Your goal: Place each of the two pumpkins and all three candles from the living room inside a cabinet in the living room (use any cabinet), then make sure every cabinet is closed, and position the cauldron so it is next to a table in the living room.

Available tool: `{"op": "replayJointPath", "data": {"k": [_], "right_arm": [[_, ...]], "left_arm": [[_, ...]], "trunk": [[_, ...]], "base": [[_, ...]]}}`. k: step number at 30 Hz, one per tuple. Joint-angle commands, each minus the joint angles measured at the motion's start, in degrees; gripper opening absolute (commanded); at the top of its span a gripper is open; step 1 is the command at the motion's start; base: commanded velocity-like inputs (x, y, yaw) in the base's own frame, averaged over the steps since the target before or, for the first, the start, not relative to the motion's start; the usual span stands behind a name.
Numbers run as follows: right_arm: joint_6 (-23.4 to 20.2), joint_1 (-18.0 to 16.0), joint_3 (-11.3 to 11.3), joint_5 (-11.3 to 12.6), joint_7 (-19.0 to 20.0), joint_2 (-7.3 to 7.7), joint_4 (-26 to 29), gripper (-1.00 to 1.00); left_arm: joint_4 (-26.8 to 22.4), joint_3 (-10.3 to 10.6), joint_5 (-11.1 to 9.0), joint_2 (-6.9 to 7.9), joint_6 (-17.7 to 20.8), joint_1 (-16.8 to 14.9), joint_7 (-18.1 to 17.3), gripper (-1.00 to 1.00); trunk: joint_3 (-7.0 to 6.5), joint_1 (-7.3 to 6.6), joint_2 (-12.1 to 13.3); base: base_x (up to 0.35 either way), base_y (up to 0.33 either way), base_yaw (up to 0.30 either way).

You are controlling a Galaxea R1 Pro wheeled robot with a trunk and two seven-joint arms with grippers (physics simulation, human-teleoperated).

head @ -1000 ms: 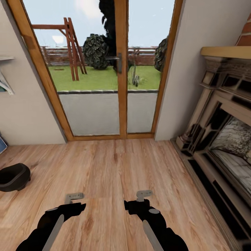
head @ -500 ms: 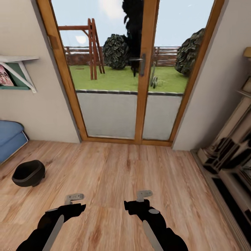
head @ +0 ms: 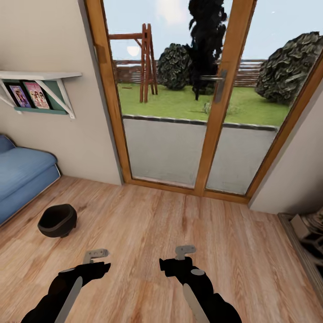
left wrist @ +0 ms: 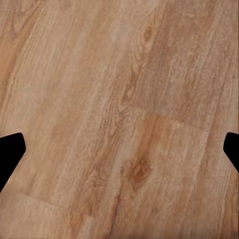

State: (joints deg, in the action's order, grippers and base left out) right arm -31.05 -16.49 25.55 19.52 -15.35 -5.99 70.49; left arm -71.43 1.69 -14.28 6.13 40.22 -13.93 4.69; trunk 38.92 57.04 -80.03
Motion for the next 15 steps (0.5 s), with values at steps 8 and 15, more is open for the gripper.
{"op": "replayJointPath", "data": {"k": [8,15], "right_arm": [[-0.14,-0.03,0.34,0.6,-0.56,0.03,0.09,1.0],[-0.14,-0.03,1.76,0.47,-0.64,0.06,0.09,1.0]], "left_arm": [[-0.04,0.15,-0.58,0.07,-0.33,-0.03,0.49,1.0],[-0.04,0.15,-0.58,0.05,-0.4,-0.04,0.49,1.0]], "trunk": [[0.05,0.03,-0.03],[0.05,0.03,-0.03]], "base": [[0.321,-0.081,0.291],[0.312,-0.116,0.291]]}}
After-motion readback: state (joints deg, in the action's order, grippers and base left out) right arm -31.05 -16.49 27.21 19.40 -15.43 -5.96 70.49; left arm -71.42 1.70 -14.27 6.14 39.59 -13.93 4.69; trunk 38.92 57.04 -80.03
